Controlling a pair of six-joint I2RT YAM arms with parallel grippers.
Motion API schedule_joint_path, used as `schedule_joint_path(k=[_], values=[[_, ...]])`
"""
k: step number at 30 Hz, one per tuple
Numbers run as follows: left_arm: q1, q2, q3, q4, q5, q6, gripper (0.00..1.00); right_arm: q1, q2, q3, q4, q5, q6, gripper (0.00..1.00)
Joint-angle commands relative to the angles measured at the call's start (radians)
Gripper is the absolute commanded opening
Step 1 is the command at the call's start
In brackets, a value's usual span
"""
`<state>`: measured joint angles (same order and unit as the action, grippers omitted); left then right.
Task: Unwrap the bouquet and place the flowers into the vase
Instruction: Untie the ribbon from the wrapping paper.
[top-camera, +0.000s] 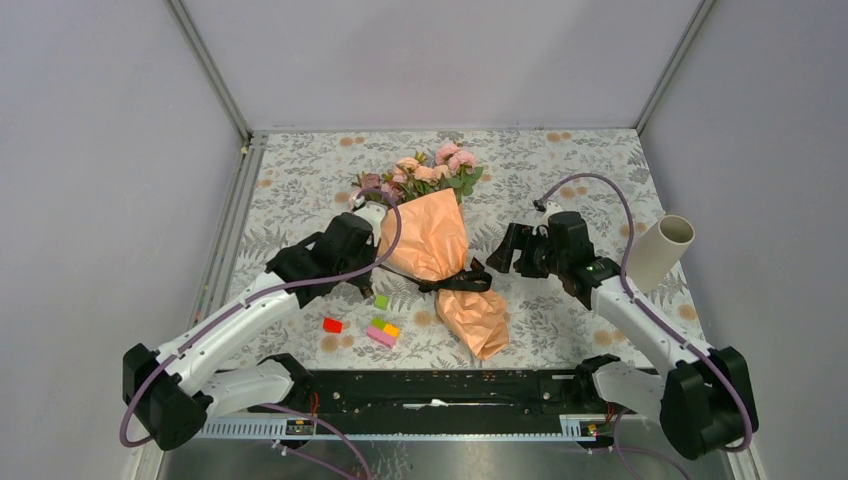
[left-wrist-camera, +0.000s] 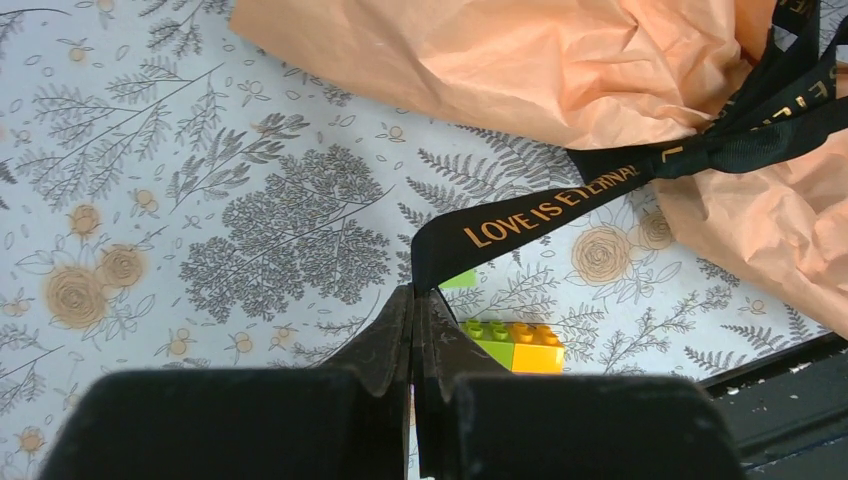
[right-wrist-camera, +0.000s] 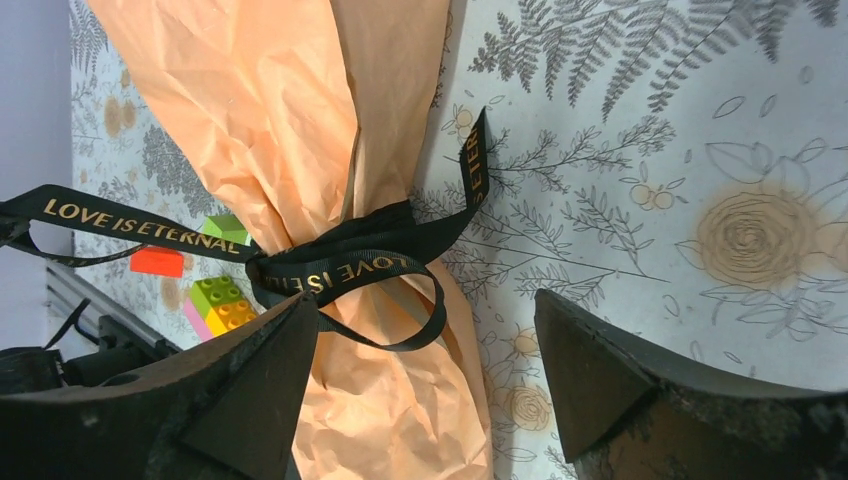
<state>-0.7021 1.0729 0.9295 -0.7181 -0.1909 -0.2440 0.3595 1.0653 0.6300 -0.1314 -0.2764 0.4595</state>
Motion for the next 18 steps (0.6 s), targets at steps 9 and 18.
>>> schedule_joint_path(k=[9, 18], values=[[0.006, -0.058, 0.014, -0.009, -0.081, -0.029, 0.00, -0.013, 0.130, -0.050, 0.196, -0.156, 0.079, 0.72], [0.006, -0.032, 0.014, -0.012, -0.099, -0.025, 0.00, -0.011, 0.158, -0.132, 0.278, -0.245, 0.147, 0.55]])
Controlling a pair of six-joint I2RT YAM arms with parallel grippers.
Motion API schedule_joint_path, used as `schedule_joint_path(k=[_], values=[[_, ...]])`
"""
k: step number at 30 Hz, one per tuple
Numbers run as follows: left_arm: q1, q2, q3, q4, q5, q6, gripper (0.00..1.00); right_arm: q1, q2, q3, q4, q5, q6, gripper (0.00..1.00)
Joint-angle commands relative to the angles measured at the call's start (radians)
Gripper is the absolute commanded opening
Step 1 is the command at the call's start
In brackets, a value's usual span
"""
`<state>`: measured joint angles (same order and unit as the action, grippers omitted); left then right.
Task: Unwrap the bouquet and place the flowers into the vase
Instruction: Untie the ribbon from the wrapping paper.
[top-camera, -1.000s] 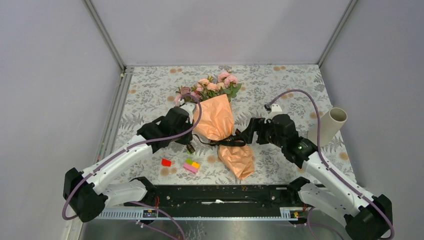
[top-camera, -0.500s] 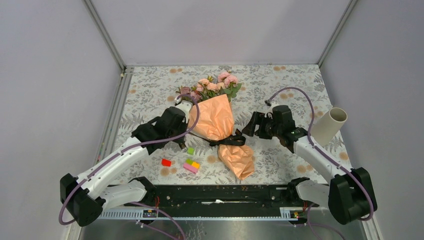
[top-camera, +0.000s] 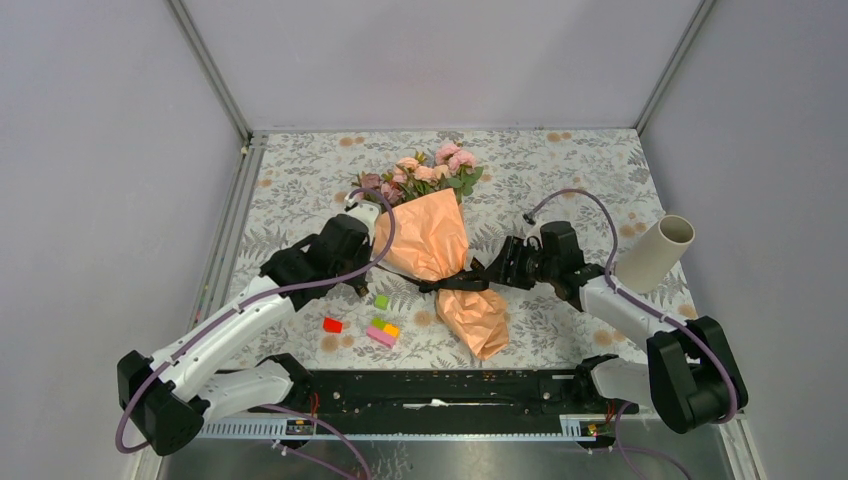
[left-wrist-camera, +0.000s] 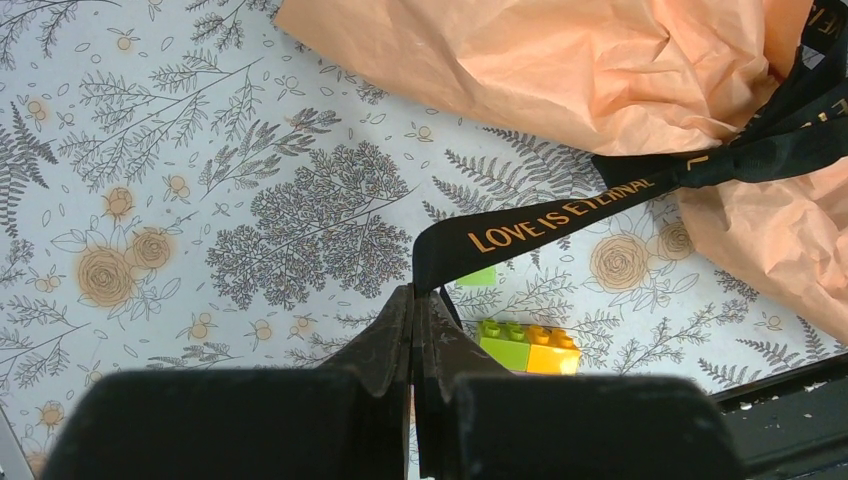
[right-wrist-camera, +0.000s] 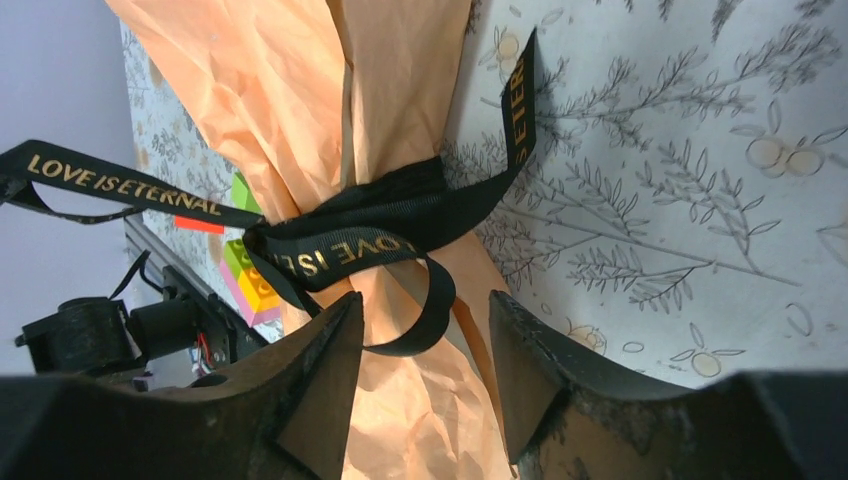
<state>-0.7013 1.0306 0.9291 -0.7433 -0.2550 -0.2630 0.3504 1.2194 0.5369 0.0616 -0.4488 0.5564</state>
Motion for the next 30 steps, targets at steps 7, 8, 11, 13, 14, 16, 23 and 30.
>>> schedule_joint_path(k=[7, 8, 11, 13, 14, 16, 23, 30], values=[[0.005, 0.019, 0.017, 0.011, -0.030, -0.007, 0.00, 0.020, -0.008, -0.069, 0.149, -0.090, 0.094, 0.49], [0.005, 0.020, 0.017, 0.012, -0.030, -0.007, 0.00, 0.023, -0.003, -0.066, 0.150, -0.090, 0.094, 0.48], [0.005, 0.026, 0.017, 0.011, -0.029, -0.007, 0.00, 0.031, 0.010, -0.055, 0.156, -0.094, 0.095, 0.33], [0.005, 0.029, 0.017, 0.012, -0.027, -0.006, 0.00, 0.040, 0.003, -0.053, 0.155, -0.091, 0.097, 0.21], [0.005, 0.030, 0.017, 0.011, -0.026, -0.005, 0.00, 0.047, -0.004, -0.051, 0.148, -0.086, 0.096, 0.16], [0.005, 0.031, 0.017, 0.012, -0.029, -0.004, 0.00, 0.063, -0.027, -0.046, 0.119, -0.070, 0.091, 0.09], [0.005, 0.034, 0.017, 0.012, -0.026, -0.002, 0.00, 0.183, -0.144, -0.051, -0.018, 0.014, 0.072, 0.00], [0.005, 0.035, 0.026, 0.012, -0.005, -0.011, 0.00, 0.266, -0.190, -0.088, -0.097, 0.069, 0.086, 0.00]])
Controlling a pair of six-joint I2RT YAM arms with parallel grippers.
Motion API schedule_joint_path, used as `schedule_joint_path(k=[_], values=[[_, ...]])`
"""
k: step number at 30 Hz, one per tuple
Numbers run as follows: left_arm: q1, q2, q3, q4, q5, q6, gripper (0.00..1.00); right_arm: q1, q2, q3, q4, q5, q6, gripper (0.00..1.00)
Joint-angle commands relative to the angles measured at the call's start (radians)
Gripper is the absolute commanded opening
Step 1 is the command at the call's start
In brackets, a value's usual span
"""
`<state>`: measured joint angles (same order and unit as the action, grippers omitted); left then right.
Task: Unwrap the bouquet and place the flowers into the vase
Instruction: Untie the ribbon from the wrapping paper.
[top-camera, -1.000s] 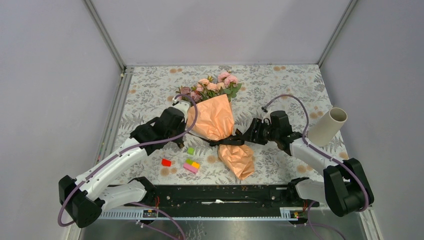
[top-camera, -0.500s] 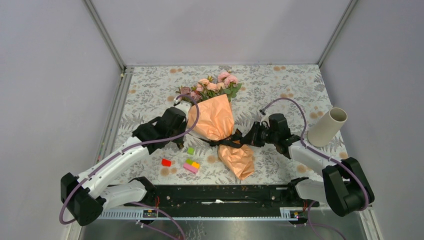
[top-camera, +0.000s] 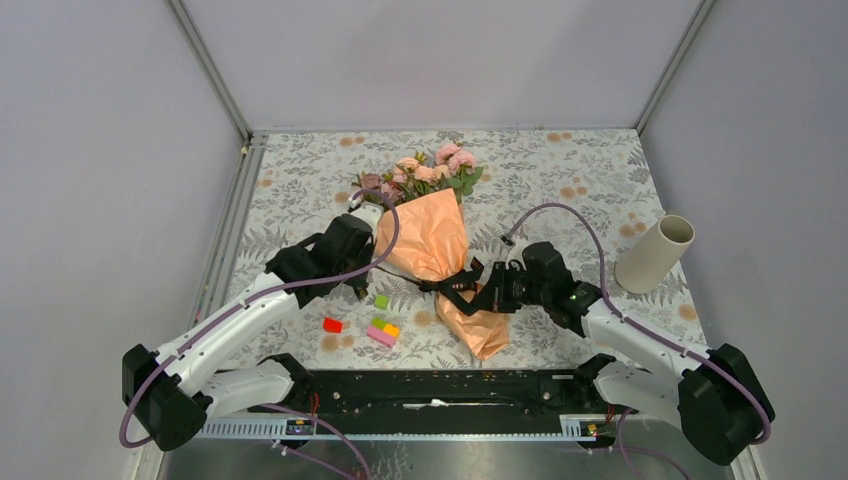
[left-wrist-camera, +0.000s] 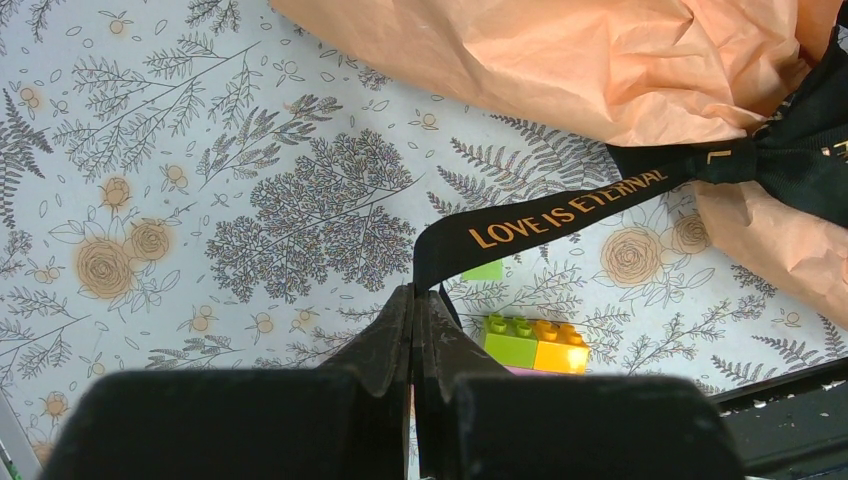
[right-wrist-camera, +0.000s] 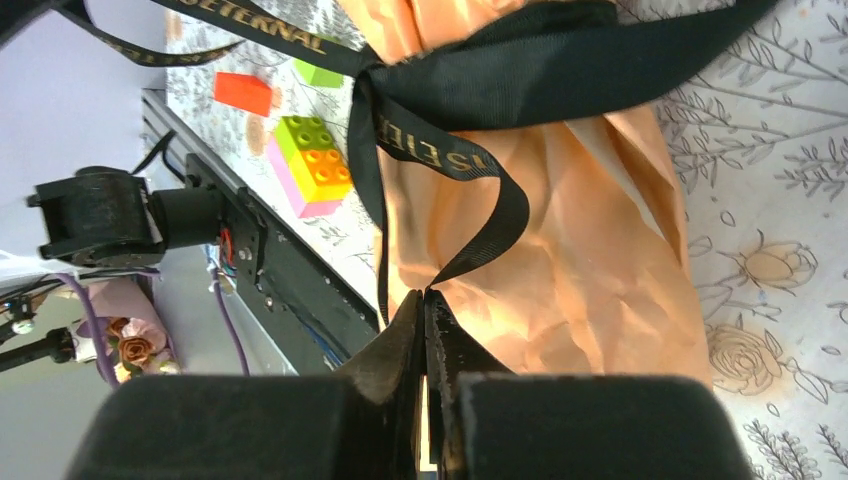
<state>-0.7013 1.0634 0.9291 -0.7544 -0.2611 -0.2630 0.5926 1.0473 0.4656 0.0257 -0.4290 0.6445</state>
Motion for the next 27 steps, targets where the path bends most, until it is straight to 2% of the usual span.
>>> schedule_joint_path(k=[1, 9, 14, 16, 21, 23, 27], values=[[0.005, 0.002, 0.029, 0.022, 0.003, -0.015, 0.00, 0.028, -0.020, -0.024, -0.059, 0.050, 0.004, 0.00], [0.005, -0.006, 0.029, 0.018, 0.038, -0.062, 0.00, 0.057, -0.041, -0.045, -0.067, 0.050, 0.029, 0.09], [0.005, -0.008, 0.015, 0.018, 0.024, -0.064, 0.00, 0.058, -0.113, 0.010, -0.206, 0.105, -0.017, 0.28], [0.005, -0.006, 0.013, 0.018, 0.022, -0.061, 0.00, 0.057, -0.152, 0.053, -0.283, 0.152, -0.042, 0.39], [0.005, -0.002, 0.013, 0.018, 0.019, -0.058, 0.00, 0.057, -0.202, 0.189, -0.445, 0.348, -0.127, 0.60], [0.005, -0.005, 0.011, 0.018, 0.019, -0.059, 0.00, 0.057, -0.186, 0.227, -0.445, 0.417, -0.146, 0.66], [0.005, -0.013, 0.006, 0.018, 0.016, -0.066, 0.00, 0.057, -0.087, 0.277, -0.362, 0.459, -0.121, 0.68]])
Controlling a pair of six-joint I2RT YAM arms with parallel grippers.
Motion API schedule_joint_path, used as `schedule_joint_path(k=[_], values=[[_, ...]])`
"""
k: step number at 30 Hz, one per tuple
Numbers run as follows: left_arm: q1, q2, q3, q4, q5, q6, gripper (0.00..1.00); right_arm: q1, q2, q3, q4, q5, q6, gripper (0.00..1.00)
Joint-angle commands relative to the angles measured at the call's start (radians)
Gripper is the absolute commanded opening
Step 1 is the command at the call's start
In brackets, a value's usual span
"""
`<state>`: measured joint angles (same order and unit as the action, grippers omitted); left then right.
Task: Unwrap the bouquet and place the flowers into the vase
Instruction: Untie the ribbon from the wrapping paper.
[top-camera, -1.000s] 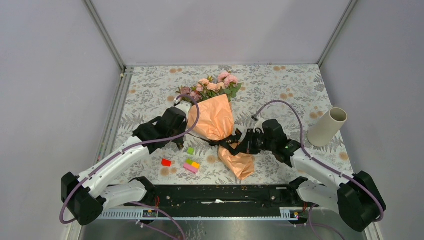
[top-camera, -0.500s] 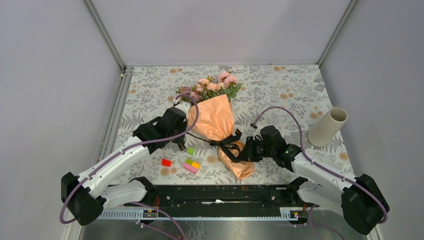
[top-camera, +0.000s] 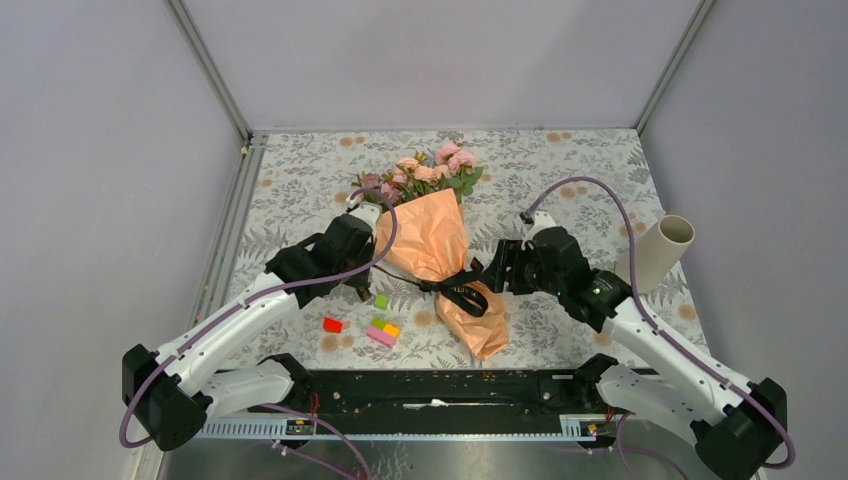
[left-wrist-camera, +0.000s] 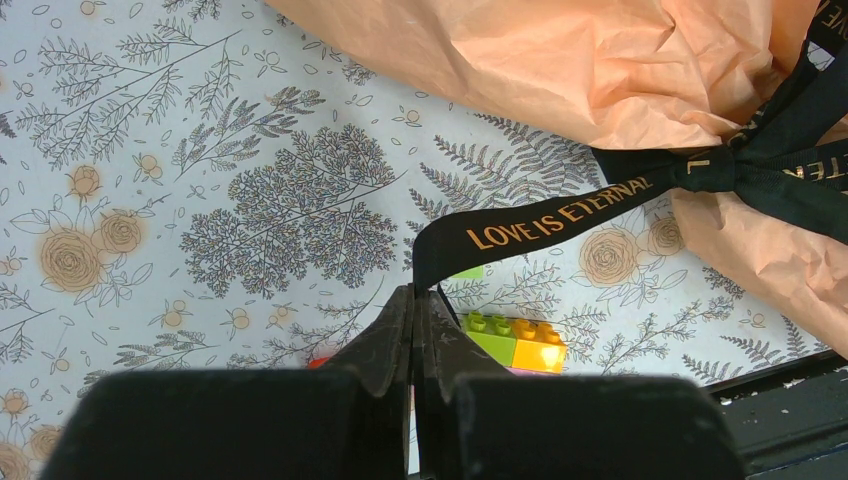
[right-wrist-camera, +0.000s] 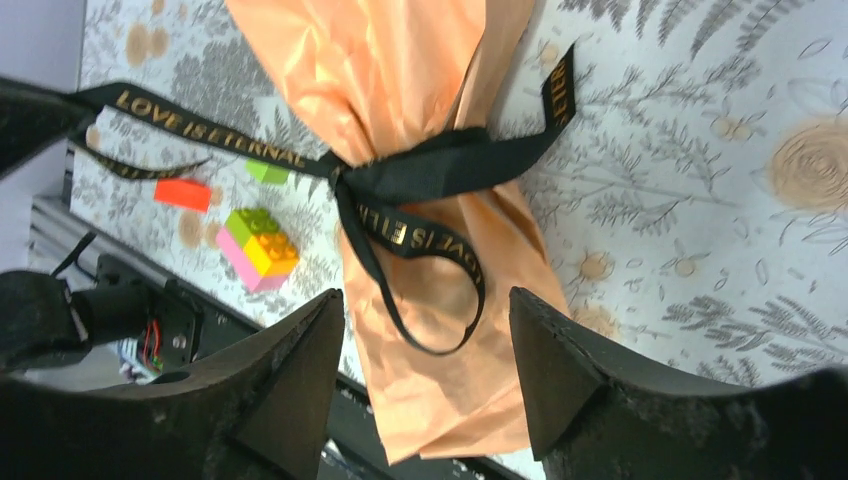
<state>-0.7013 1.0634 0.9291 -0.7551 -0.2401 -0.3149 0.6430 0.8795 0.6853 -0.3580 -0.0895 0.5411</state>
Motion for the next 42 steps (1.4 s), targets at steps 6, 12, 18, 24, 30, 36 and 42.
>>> schedule_joint_path(k=[6, 12, 18, 24, 30, 36, 42], values=[[0.005, -0.023, 0.004, 0.018, -0.019, -0.019, 0.00, 0.007, 0.240, 0.020, 0.261, 0.160, 0.147, 0.67], [0.005, -0.024, 0.001, 0.019, -0.020, -0.019, 0.00, 0.016, 0.296, -0.168, 0.585, 0.282, 0.376, 0.54], [0.006, -0.014, -0.002, 0.019, -0.008, -0.019, 0.00, 0.019, 0.369, -0.223, 0.701, 0.301, 0.500, 0.55], [0.005, -0.005, -0.003, 0.019, -0.004, -0.020, 0.00, 0.023, 0.397, -0.271, 0.805, 0.334, 0.597, 0.59], [0.005, 0.001, -0.004, 0.018, 0.001, -0.019, 0.00, 0.031, 0.413, -0.276, 0.817, 0.335, 0.624, 0.59], [0.005, 0.000, -0.004, 0.019, 0.001, -0.021, 0.00, 0.040, 0.406, -0.304, 0.836, 0.341, 0.655, 0.57], [0.005, -0.008, -0.006, 0.018, 0.001, -0.021, 0.00, 0.055, 0.421, -0.292, 0.827, 0.342, 0.669, 0.58]])
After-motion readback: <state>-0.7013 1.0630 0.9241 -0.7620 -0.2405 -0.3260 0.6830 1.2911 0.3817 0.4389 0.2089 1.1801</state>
